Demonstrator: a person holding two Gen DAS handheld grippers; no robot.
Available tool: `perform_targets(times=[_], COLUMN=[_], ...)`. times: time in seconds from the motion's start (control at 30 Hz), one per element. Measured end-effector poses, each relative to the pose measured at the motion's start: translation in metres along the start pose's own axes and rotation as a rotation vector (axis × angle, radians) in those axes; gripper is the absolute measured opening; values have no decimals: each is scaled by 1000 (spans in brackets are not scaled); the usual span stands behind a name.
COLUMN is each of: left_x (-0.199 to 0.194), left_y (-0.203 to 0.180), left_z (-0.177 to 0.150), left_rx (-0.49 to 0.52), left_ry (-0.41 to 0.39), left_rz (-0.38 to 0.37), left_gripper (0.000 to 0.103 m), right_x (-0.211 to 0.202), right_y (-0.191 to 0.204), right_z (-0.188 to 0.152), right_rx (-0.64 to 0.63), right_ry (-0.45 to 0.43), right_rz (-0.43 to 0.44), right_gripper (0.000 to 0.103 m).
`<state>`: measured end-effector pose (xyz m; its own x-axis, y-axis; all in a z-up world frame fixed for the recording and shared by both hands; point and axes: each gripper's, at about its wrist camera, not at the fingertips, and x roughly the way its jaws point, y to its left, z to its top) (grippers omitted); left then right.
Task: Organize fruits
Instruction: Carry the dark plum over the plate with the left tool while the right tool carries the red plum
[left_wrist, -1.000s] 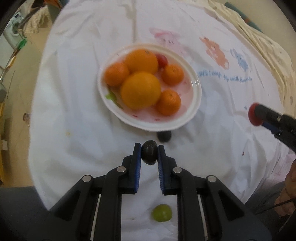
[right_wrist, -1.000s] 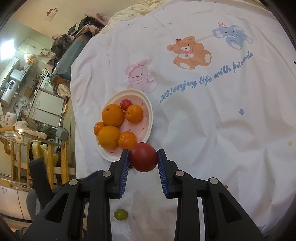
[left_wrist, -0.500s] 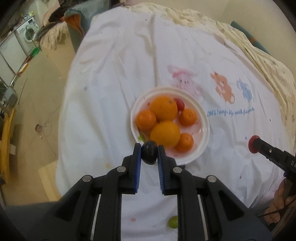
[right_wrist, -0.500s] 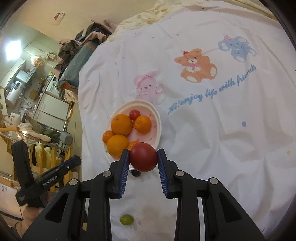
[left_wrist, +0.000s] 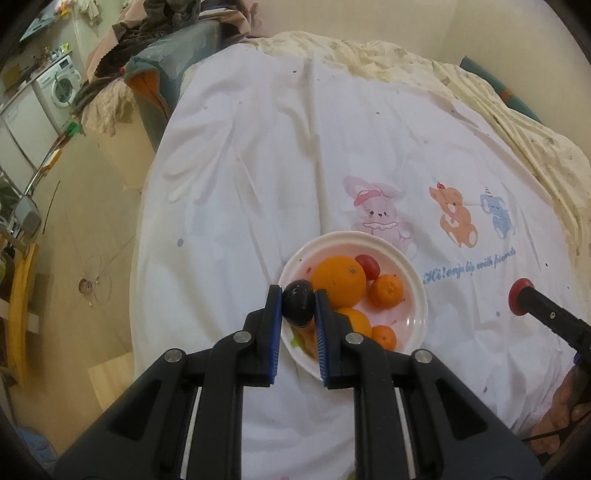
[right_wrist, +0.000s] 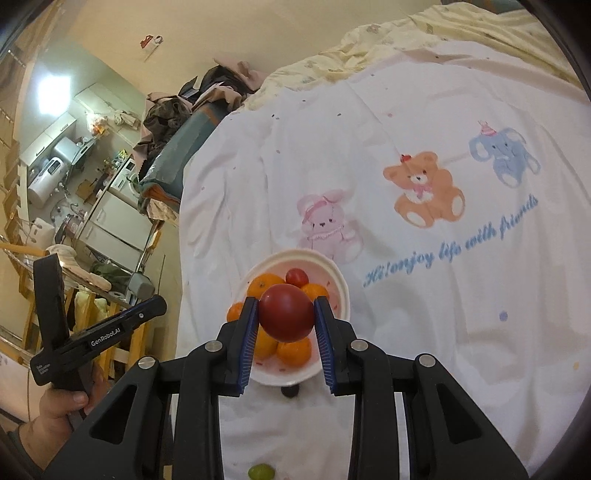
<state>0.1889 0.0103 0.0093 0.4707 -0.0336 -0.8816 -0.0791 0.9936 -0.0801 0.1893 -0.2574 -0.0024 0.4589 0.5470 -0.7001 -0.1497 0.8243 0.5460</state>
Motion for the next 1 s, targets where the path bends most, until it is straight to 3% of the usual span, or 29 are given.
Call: perform_targets(times=[0.33, 0.53, 0.7, 0.87, 1.0], left_x=[36, 69, 94, 103, 98], left_y=[-16, -23, -25, -29, -43], left_z=[15, 22, 25, 17, 12], left_rx=[39, 65, 63, 51, 105], left_ry=[41, 81, 132, 180, 166], left_rz=[-26, -119, -123, -144, -155], left_gripper=[14, 14, 14, 14, 15], right_x=[46, 79, 98, 110, 117], right_y=[-12, -13, -18, -24, -30], right_z=[7, 5, 0, -7, -11], right_rx=[8, -9, -8, 8, 22], right_ry=[108, 187, 234, 268, 275], right_rz=[-35, -49, -54, -44, -38], right_gripper=[32, 32, 32, 32, 33])
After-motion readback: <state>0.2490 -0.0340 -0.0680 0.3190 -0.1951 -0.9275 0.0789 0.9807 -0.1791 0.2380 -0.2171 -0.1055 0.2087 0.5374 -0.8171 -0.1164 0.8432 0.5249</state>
